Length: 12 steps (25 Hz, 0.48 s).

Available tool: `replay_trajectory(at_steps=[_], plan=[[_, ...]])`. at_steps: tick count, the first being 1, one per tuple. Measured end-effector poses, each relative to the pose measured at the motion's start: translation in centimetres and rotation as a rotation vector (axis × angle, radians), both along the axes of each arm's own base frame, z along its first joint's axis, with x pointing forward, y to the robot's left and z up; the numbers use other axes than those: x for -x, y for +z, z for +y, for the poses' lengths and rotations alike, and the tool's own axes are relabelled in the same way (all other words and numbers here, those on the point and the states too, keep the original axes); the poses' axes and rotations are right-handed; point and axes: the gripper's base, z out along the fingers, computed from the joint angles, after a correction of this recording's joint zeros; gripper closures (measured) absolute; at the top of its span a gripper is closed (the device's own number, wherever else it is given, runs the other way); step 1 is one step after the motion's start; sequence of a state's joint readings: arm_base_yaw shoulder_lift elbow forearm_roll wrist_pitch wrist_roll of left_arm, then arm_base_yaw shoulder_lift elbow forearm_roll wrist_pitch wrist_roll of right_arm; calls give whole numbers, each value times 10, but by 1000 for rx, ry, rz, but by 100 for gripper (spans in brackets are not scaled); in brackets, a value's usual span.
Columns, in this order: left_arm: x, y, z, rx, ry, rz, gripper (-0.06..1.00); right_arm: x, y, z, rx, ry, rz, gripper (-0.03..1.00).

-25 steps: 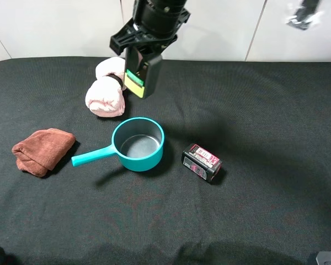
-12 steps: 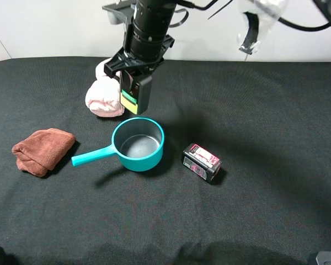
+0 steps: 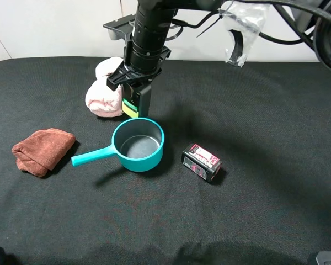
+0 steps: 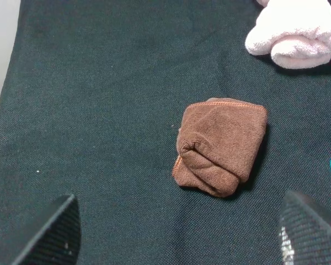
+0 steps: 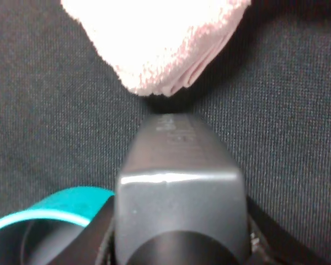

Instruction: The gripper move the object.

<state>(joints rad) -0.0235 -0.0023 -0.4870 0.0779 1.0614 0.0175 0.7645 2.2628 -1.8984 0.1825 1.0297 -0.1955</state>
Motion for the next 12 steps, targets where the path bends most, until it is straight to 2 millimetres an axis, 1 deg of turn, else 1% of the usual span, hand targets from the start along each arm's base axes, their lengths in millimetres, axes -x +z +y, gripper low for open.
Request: replay_trajectory(at_steps=[6,12], plan=[[0,0,0,0,0,0,18,-2,-15,2,14,1,13,67],[0,0,0,0,0,0,18,-4,-17,2,21,7,-2,67]])
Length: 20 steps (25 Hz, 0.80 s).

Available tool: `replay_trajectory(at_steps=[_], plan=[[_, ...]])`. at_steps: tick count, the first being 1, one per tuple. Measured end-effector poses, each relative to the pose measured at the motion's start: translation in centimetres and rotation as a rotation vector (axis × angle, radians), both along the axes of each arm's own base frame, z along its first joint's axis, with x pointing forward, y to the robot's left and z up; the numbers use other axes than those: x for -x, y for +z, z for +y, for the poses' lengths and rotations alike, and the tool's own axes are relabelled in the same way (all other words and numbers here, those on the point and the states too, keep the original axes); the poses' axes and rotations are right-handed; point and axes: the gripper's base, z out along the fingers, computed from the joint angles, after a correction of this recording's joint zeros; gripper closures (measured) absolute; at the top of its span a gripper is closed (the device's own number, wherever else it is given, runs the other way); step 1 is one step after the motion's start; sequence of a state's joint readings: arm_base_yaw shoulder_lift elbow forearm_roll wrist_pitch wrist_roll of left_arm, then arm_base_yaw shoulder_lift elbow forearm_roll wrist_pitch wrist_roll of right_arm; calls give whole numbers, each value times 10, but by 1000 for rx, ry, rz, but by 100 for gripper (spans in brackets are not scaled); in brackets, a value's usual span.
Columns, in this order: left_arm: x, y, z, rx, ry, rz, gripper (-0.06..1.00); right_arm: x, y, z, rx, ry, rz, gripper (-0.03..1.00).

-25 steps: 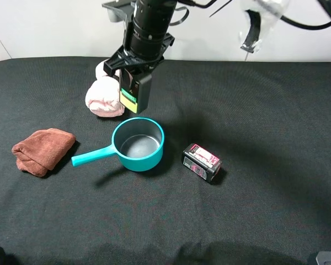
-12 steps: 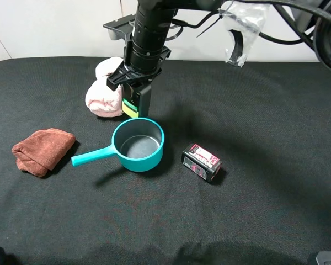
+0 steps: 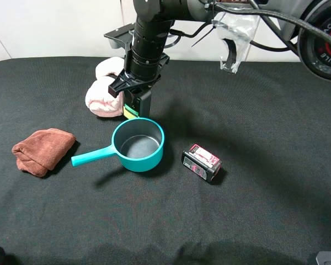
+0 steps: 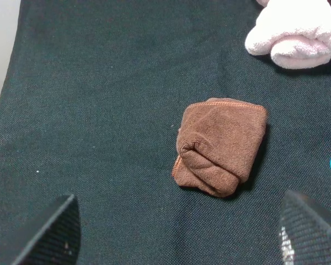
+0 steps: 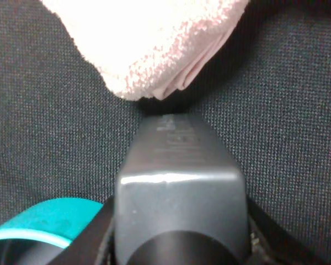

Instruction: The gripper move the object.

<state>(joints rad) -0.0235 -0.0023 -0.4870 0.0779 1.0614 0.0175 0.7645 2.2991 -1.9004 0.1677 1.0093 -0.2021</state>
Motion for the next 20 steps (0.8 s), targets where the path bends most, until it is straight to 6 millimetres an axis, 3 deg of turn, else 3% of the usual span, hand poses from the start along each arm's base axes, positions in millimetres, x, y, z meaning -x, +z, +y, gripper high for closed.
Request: replay_trajectory(at_steps=[20], plan=[[0,0,0,0,0,-1,18,-1,-11,-2,42,11,5,67]])
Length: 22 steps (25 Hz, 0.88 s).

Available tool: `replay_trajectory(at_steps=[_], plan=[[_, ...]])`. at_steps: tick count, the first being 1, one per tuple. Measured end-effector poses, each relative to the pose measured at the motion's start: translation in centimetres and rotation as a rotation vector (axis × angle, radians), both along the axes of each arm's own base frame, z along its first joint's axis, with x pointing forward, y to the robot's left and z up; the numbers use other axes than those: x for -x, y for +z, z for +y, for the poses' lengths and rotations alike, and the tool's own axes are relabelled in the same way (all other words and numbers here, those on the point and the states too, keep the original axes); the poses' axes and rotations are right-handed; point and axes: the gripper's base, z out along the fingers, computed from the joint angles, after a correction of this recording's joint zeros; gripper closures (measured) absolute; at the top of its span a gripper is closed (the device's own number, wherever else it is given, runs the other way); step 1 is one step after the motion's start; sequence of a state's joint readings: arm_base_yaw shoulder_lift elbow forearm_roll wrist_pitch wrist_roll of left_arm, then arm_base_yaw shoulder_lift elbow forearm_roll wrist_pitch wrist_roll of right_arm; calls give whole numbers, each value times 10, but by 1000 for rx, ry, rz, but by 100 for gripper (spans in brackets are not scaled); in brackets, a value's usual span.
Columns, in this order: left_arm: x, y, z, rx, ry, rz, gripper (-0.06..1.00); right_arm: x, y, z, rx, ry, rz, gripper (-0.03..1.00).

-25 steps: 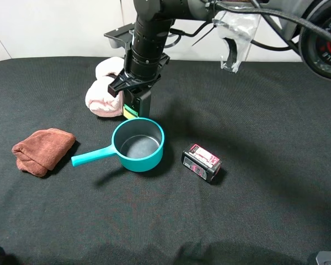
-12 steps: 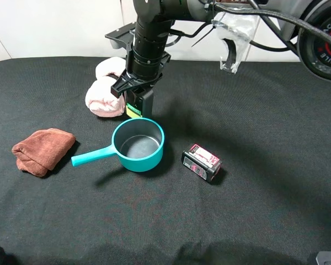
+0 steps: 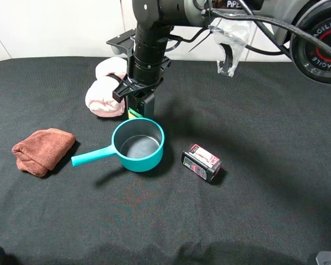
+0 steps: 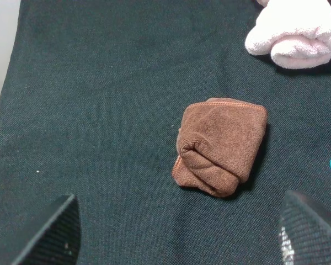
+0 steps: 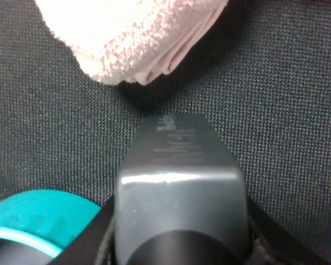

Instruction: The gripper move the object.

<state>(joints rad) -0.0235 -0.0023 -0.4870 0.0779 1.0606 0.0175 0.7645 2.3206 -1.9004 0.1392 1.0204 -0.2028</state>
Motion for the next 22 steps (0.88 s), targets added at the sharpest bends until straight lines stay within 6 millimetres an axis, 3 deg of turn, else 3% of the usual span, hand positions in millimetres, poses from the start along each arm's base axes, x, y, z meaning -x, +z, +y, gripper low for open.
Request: replay_trajectory(at_steps=[13,18,22], plan=[[0,0,0,0,0,0,18,0,0,0,-2,0,-3,66],[0,0,0,0,0,0,18,-2,1,2,-24,3,-28,46],[0,0,0,0,0,0,18,-3,2,3,-32,7,-40,41]])
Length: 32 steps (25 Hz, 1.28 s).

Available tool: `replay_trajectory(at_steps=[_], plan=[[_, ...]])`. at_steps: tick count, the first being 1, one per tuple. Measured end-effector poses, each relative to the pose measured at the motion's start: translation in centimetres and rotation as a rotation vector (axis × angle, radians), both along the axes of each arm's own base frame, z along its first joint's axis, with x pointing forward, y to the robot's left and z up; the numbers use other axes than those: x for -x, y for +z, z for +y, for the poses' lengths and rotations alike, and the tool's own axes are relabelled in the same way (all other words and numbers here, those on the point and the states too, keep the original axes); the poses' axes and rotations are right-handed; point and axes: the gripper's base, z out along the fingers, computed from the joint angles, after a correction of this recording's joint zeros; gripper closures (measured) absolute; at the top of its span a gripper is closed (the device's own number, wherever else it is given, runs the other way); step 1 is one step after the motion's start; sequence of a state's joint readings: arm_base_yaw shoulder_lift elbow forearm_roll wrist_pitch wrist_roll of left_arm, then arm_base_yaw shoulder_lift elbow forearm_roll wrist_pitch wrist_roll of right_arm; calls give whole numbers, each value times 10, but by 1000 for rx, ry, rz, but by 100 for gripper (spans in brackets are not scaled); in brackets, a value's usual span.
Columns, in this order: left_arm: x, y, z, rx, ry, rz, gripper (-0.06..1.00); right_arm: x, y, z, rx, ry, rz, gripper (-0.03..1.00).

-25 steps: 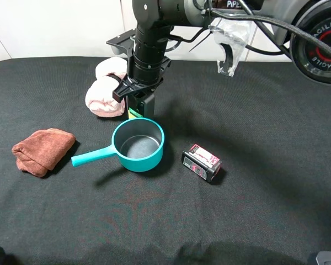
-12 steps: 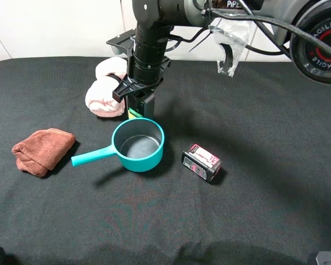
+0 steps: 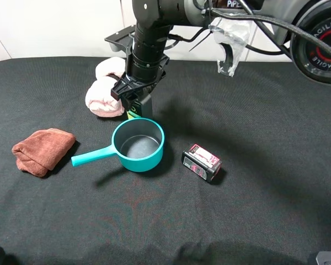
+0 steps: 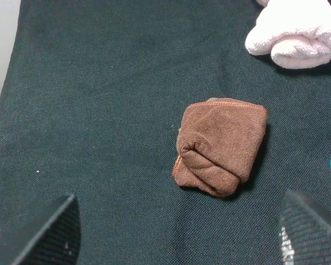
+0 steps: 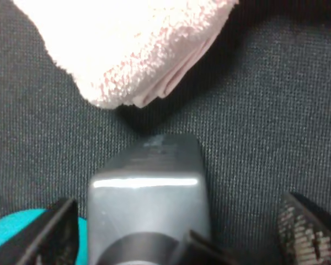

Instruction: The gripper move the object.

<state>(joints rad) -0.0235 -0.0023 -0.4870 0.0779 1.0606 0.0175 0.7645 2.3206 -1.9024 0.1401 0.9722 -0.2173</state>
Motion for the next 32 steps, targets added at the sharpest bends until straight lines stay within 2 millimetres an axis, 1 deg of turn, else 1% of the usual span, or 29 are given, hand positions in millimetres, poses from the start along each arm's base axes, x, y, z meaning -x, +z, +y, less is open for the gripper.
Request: replay_trajectory(at_steps=[3,7,12,15,19,22,27,32], plan=[[0,0,0,0,0,0,18,0,0,0,-3,-1,-3,39],[0,0,0,0,0,0,18,0,0,0,-3,0,-3,30],[0,0,0,0,0,0,18,0,1,0,0,1,-3,28],[0,0,0,0,0,0,18,1,12,-3,8,10,-21,27],[0,0,0,0,0,0,18,0,43,-11,-10,-2,-67,27],[0,0,0,0,0,0,18,-4,70,-29,-14,-53,-71,27],[0,0,0,0,0,0,18,-16,111,-74,-5,-167,-90,27],[0,0,0,0,0,0,18,-29,155,-133,-30,-318,-118,27]])
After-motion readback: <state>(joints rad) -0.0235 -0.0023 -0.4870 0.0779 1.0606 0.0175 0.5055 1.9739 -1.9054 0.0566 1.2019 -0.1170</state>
